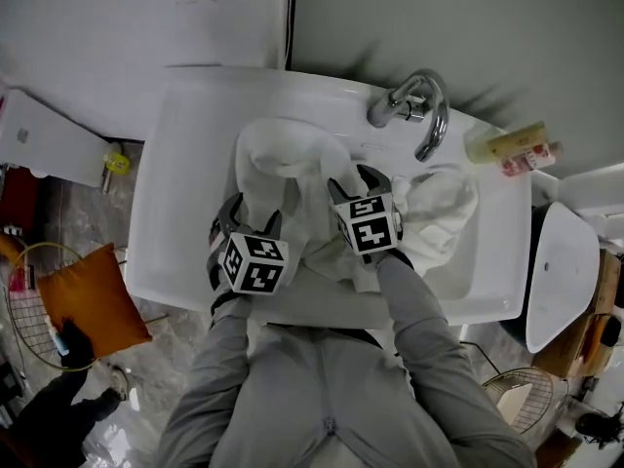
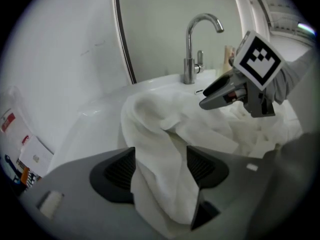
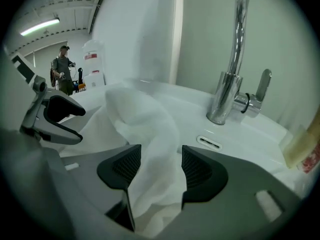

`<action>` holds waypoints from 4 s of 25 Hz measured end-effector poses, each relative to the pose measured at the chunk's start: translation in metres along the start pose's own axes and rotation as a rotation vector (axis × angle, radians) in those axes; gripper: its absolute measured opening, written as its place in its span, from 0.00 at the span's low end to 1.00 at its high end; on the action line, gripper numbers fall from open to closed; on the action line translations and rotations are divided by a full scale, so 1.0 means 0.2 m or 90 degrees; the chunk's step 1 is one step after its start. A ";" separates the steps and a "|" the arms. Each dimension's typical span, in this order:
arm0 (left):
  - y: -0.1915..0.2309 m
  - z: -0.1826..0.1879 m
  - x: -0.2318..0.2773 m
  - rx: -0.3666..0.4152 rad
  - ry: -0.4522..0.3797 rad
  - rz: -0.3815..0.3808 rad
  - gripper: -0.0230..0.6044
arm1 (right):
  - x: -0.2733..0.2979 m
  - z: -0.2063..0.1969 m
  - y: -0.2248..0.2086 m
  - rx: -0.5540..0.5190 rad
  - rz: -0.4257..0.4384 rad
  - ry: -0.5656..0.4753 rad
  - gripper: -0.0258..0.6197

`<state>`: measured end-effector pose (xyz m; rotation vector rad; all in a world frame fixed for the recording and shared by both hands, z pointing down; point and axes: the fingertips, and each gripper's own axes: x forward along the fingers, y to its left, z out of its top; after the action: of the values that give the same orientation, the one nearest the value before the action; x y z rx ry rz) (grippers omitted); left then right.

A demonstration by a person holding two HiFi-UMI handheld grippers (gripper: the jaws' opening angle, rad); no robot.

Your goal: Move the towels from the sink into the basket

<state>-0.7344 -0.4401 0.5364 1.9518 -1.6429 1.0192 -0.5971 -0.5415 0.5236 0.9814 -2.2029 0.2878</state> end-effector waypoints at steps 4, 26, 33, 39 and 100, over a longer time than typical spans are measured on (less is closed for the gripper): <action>-0.01 -0.08 0.09 -0.006 0.052 0.008 0.60 | 0.13 -0.06 0.00 -0.012 0.019 0.038 0.42; -0.02 -0.16 0.38 0.159 0.160 0.108 0.44 | 0.35 -0.16 0.02 -0.105 0.049 0.082 0.38; 0.02 -0.14 0.38 0.185 0.154 0.137 0.24 | 0.34 -0.15 0.04 -0.121 0.042 0.071 0.16; 0.04 -0.10 0.32 0.151 0.124 0.131 0.20 | 0.26 -0.11 0.04 -0.105 0.043 0.045 0.13; -0.75 1.15 -1.43 0.392 -0.551 0.067 0.19 | -2.71 -0.22 -0.33 0.111 -0.564 -0.400 0.12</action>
<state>-0.5402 -0.3724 0.1981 3.0487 -2.0142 0.8137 -0.2728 -0.2598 0.1836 2.2505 -1.9994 -0.2872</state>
